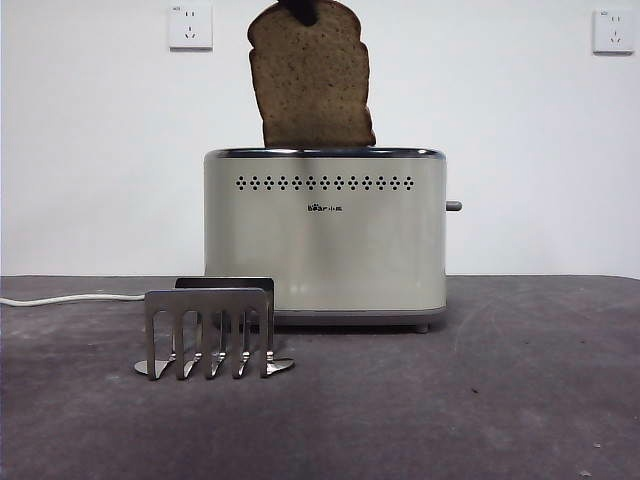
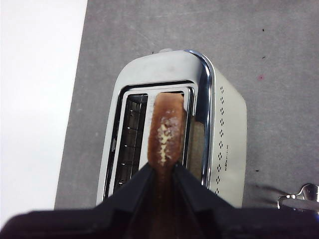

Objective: Pick up a slice of bread from the rack,put the bread on the toaster,press the button

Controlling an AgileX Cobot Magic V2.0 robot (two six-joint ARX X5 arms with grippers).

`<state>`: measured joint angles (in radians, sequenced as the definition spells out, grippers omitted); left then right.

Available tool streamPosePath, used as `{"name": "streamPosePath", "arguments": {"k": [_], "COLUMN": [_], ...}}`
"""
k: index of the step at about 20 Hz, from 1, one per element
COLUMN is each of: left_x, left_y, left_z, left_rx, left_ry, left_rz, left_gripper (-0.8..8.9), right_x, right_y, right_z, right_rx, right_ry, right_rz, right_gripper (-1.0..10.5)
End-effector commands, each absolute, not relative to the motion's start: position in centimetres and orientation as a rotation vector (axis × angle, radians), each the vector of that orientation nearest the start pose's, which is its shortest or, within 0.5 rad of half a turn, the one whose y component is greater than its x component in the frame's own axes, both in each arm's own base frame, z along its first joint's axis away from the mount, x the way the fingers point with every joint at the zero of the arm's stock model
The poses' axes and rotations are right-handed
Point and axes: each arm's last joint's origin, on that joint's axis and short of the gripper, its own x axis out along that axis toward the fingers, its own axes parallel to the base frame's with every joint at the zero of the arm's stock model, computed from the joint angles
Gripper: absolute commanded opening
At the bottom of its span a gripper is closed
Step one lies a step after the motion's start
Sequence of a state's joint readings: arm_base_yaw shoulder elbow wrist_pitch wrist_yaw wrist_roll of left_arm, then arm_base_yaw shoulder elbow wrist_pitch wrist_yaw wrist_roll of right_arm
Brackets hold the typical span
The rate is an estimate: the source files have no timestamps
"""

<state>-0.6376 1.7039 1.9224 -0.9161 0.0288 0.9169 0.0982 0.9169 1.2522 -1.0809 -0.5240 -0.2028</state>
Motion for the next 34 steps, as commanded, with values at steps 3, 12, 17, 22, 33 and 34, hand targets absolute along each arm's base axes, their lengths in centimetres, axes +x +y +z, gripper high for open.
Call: {"name": "streamPosePath", "arguments": {"k": [3,12,17,22,33,34], "left_x": [29.7,32.7,33.3,33.5,27.7,26.6], "left_y": [-21.6,-22.6,-22.8,-22.7,-18.8,-18.2], "left_z": [40.0,37.0,36.8,36.9,44.6,45.5], "left_rx": [1.071,1.01,0.962,0.977,0.461,0.415], "left_ry": [0.378,0.44,0.432,0.441,0.425,0.42], "left_rz": [-0.963,-0.954,-0.921,-0.864,-0.68,-0.69], "left_gripper": [-0.1,0.01,2.89,2.9,2.9,2.9], "right_x": [13.7,13.9,15.2,17.6,27.8,28.8], "right_y": [2.8,2.9,3.0,3.2,4.3,4.4], "right_z": [38.7,38.7,38.4,38.0,35.1,34.5], "right_rx": [-0.036,-0.037,-0.043,-0.046,0.061,0.081], "right_ry": [0.672,0.677,0.68,0.661,0.559,0.554], "right_rz": [0.67,0.671,0.669,0.669,0.648,0.674], "right_gripper": [-0.1,-0.1,-0.1,-0.1,-0.1,-0.1]}}
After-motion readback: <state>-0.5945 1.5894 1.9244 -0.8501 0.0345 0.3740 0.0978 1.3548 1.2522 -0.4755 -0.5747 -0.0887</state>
